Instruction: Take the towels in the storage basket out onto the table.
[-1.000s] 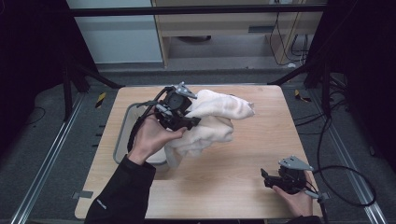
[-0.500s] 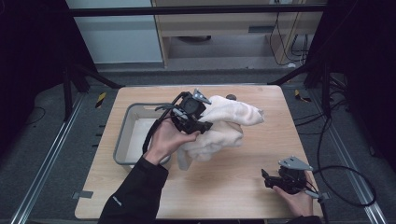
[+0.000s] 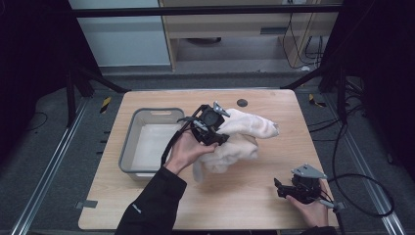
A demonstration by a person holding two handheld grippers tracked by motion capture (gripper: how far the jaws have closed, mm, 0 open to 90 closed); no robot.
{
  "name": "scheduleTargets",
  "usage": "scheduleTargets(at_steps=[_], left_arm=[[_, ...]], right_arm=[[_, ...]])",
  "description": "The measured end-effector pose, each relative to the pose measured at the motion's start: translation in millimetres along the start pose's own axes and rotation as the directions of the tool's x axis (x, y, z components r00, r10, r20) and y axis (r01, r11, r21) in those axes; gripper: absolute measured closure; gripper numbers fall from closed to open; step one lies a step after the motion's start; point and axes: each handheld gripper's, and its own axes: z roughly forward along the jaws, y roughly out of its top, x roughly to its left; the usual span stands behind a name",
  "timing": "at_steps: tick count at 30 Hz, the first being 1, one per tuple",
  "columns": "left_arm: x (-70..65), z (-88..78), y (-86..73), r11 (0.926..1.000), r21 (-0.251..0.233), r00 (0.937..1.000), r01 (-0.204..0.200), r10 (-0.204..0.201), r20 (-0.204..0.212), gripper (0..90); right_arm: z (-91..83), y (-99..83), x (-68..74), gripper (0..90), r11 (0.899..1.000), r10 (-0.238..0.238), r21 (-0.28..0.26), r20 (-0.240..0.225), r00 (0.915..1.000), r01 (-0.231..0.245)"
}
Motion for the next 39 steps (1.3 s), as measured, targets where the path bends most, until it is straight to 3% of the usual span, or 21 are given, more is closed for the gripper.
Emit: scheduleTargets(at_steps=[13, 39], left_arm=[[4.1, 34.3, -15.5, 0.9991, 0.037, 0.9993, 0.023, -0.024, 0.028, 72.0], [5.9, 78.9, -37.6, 0.9954, 0.066, 0.9967, 0.069, -0.072, 0.039, 71.0]], right_arm=[[0.9, -1.0, -0.4, 9.0, 1.0, -0.006, 0.006, -0.004, 1.0, 0.006], [2.9, -1.7, 0.2, 8.8, 1.0, -0.023, 0.019, -0.006, 0.9997, 0.023]])
